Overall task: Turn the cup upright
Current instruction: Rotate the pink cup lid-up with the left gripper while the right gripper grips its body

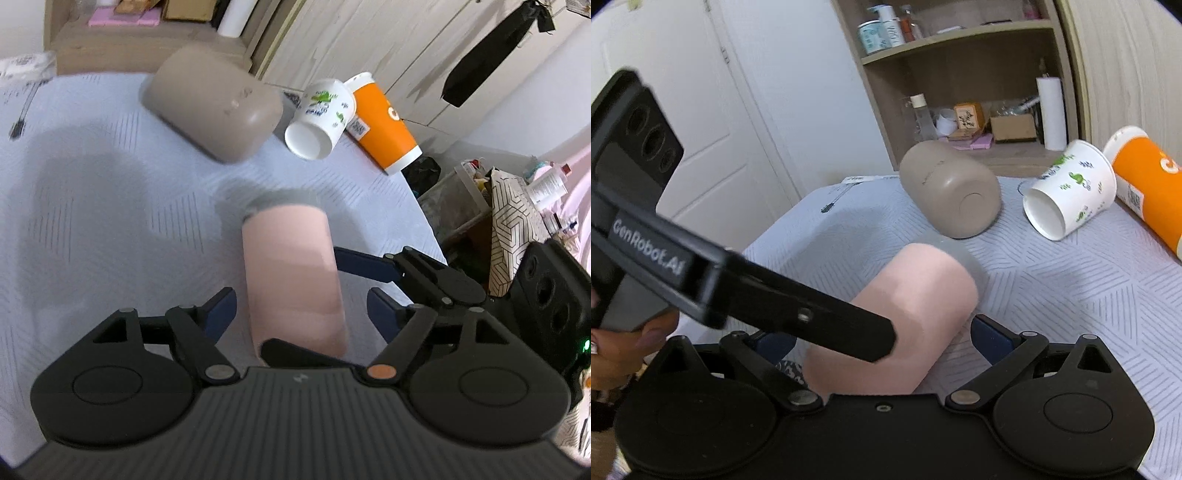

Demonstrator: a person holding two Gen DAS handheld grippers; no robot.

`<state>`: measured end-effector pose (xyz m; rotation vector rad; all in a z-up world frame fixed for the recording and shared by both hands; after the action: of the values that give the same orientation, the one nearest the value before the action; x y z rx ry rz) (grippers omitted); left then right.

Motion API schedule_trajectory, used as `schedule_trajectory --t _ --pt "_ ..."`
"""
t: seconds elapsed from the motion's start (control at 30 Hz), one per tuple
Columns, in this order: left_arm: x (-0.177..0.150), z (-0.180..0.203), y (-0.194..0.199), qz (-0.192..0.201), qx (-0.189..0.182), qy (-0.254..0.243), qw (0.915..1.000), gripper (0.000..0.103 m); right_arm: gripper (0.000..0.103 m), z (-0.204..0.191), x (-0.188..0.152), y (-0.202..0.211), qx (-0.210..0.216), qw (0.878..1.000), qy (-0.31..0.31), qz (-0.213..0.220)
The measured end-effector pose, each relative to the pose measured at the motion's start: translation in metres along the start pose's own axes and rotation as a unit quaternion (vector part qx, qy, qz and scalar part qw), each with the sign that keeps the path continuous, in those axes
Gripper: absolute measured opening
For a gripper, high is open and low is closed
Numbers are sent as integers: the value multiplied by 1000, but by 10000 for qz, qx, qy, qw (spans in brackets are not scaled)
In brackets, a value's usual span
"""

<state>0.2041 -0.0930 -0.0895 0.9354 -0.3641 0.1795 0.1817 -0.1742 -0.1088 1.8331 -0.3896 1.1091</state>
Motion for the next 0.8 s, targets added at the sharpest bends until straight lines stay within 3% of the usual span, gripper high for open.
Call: schedule_trajectory --t 0.23,0.37,0.47,0.57,0.8 --pt "13 -8 -9 66 -93 -80 9999 77 102 16 -3 -11 462 9928 -1035 -389" --pt "16 -11 -15 24 -274 14 9996 76 102 11 1 -17 393 9933 -951 -518" --pt "17 -13 -18 -33 -289 71 9996 70 86 12 2 -22 218 9934 -906 -674" --pt "14 -13 -18 -142 -440 144 9988 62 85 13 4 -21 253 9927 -884 -782" --pt "12 -12 -18 -99 -538 151 9984 61 85 11 5 -19 225 9934 -730 -857"
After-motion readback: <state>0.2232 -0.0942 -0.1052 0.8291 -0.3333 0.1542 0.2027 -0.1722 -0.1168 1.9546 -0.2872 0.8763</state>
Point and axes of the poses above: each gripper's, at about its wrist camera, not at the fingertips, and y roughly against the way its jaws point, z to its right, x to its top, the point moved 8 cm from there along -y, roughly the way its jaws point, and after that the axes turned 11 degrees about y, right-handed, at the moved point
